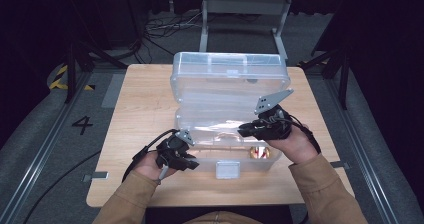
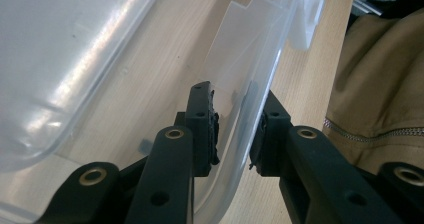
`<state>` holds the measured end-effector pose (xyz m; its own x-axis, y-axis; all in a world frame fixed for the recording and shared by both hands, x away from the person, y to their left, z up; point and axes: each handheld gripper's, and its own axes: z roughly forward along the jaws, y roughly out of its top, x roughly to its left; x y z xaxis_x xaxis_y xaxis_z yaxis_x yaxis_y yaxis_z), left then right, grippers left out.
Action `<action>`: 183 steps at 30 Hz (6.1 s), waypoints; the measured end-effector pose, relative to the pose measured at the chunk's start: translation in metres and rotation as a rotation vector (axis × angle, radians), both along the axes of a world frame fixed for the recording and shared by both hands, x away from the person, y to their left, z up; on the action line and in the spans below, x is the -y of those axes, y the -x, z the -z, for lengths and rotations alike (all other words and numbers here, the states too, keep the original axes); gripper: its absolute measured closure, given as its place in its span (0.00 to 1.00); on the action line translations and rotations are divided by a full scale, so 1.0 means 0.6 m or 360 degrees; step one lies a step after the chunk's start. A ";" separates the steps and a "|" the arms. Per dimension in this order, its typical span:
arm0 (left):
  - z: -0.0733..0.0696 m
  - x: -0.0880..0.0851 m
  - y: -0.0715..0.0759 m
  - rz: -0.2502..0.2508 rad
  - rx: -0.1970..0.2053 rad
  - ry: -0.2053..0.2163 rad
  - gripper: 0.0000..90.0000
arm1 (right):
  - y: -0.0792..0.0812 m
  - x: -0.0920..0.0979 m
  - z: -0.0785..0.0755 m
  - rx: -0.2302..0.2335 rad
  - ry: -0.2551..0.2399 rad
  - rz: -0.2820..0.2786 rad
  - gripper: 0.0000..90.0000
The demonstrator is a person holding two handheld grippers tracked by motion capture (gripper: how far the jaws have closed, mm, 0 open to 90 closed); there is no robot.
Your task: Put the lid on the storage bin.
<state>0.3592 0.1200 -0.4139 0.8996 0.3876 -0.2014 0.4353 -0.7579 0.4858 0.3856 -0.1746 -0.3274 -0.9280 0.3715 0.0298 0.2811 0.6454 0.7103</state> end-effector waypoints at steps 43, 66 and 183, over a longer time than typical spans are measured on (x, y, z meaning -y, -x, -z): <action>-0.132 -0.088 0.019 -0.0181 0.0212 0.0541 0.90 | 0.007 -0.001 0.002 0.0029 0.0013 0.0023 0.88; -0.154 -0.097 0.005 -0.0664 0.0397 0.0758 0.95 | 0.020 0.002 0.012 0.0021 -0.0027 0.0042 0.87; -0.125 -0.088 0.008 -0.0375 0.0123 0.0148 0.90 | 0.043 0.189 0.028 -0.0172 0.0004 0.0349 0.99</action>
<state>0.3546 0.1730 -0.3392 0.8008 0.5711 -0.1803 0.5534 -0.5906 0.5874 0.3599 -0.2877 -0.3440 -0.8165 0.5641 0.1233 0.4892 0.5623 0.6667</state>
